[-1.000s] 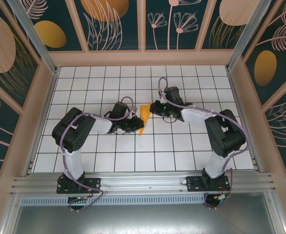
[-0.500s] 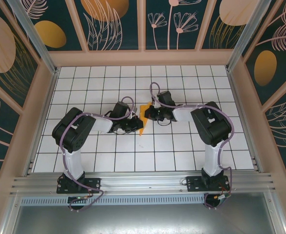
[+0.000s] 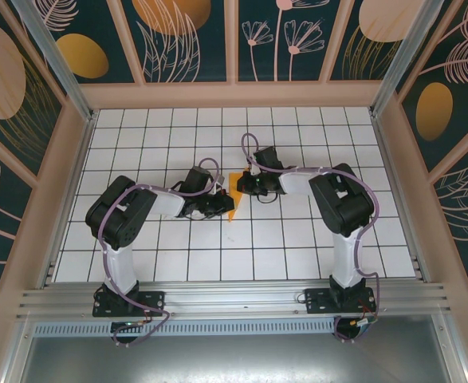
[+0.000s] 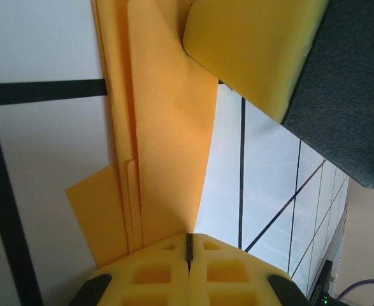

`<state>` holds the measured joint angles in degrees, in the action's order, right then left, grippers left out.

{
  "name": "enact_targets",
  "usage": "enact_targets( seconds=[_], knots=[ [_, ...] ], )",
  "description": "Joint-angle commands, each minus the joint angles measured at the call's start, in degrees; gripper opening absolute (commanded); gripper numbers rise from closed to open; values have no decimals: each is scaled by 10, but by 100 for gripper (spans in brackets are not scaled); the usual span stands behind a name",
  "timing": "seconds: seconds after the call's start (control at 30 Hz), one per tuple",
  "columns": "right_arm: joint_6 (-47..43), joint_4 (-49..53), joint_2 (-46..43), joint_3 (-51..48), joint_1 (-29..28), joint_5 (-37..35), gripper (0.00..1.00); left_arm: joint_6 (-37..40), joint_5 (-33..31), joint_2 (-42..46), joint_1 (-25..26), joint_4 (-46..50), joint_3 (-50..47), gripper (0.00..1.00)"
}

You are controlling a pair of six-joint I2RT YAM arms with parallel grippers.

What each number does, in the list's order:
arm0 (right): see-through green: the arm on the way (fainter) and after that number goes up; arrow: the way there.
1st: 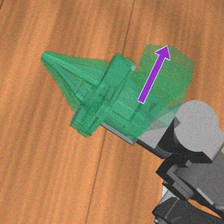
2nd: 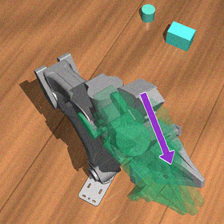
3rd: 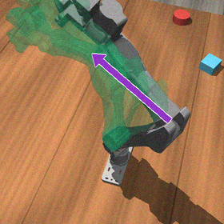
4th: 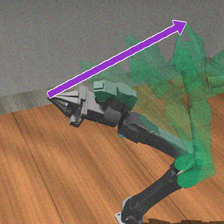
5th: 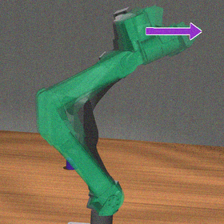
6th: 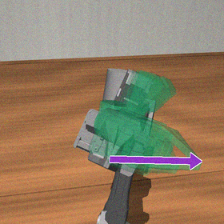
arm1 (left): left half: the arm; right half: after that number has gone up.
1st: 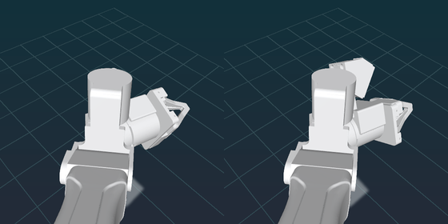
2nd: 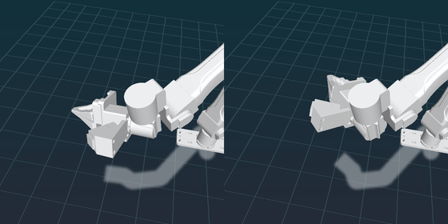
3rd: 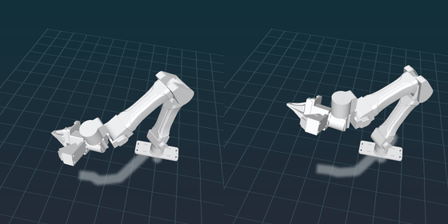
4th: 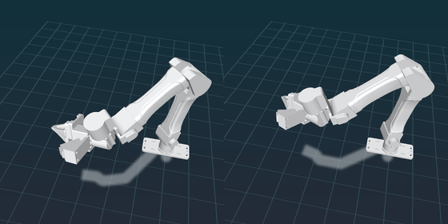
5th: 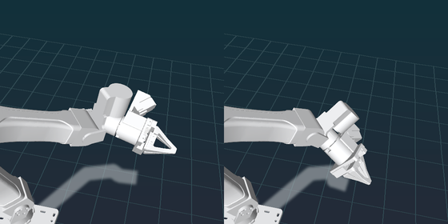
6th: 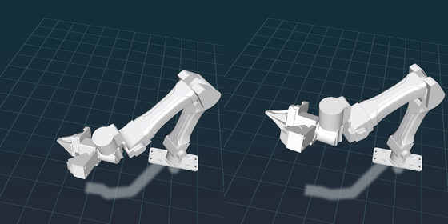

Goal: Fold a paper plane with a square sheet of paper (fold left side to right side)
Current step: Fold the wing for the fifth time at the center of the table.

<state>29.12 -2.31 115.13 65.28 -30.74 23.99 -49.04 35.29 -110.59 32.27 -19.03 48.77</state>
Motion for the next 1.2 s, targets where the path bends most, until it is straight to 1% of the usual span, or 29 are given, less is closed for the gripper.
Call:
enact_targets(
  seconds=[0.0, 0.27, 0.7, 1.07, 1.17],
  knots=[
    [-28, 28, 26, 26, 8, -31, 0, 16, -36, -41, 18, 65, -8, 6],
    [-47, 39, 43, 55, 31, -36, 0, 18, -36, -42, 18, 66, -7, 6],
    [-63, 41, 68, 105, 75, -13, 0, 18, -33, -45, 18, 68, -7, 5],
    [-82, 67, 116, 187, 115, -11, 0, 18, -33, -45, 18, 66, -7, 5],
    [-86, 62, 106, 197, 121, -15, 0, 18, -33, -42, 18, 65, -8, 5]
  ],
)
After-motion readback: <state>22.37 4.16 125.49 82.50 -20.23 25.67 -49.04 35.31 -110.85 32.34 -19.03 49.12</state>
